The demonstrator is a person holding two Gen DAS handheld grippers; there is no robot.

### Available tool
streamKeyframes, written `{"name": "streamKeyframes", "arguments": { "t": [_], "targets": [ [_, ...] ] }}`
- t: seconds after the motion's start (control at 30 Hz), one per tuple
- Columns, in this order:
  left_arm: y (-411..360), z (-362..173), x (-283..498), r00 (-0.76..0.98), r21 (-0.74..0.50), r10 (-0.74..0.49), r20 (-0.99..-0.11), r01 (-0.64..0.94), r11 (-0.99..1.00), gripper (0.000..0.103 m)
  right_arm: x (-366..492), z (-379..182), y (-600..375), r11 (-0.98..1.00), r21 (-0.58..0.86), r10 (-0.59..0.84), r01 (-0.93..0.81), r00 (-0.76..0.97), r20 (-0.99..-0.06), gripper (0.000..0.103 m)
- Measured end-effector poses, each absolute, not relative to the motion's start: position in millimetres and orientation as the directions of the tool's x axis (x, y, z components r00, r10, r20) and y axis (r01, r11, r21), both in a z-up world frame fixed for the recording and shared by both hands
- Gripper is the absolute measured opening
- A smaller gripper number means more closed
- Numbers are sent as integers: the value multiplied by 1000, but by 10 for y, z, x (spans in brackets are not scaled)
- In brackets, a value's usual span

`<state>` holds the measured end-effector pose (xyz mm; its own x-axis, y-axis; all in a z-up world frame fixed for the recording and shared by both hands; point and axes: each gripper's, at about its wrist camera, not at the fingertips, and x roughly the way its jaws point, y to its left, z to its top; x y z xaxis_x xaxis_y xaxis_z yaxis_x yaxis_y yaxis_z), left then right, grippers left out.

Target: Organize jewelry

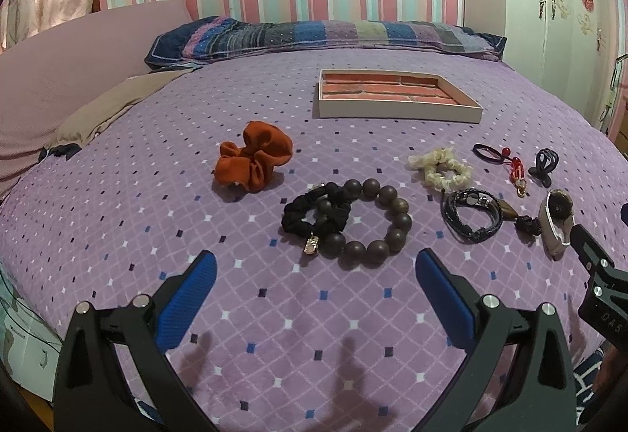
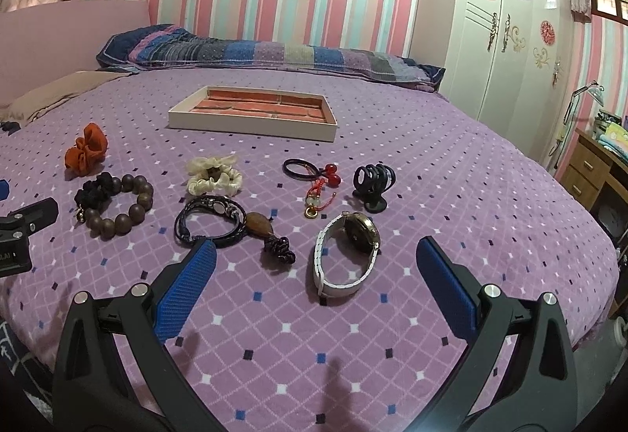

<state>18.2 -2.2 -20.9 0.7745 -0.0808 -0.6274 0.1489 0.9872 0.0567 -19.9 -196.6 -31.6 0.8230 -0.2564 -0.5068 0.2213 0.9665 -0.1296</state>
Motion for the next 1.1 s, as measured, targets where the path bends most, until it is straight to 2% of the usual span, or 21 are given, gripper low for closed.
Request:
{"name": "streamKeyframes", "arguments": {
  "t": [0.17,0.37,0.53,0.8,0.93,1.1],
  "targets": [
    [44,-210,214,768,28,-96,-633,147,989,99,-168,-355,-1965,970,-114,-241,213,822,-516,98],
    [114,-222,335,761,8,-99,-641,135,991,99,-81,-400,-1947,976,-109,-218,189,823,-525,88],
    [124,-190,449,774,18,-98,-626,140,990,99,32,-442,-1939,981,-98,-192,166,820,-538,74],
    [196,-232,675,768,20,-96,-633,140,990,98,247,-520,-1878,990,-72,-141,121,814,-564,61],
    [213,-255,748,765,26,-92,-637,141,990,92,356,-590,-1881,992,-54,-125,116,799,-588,56],
    [289,-322,914,750,21,-90,-655,137,990,90,439,-655,-1870,992,-43,-118,116,787,-605,53]
  ]
}}
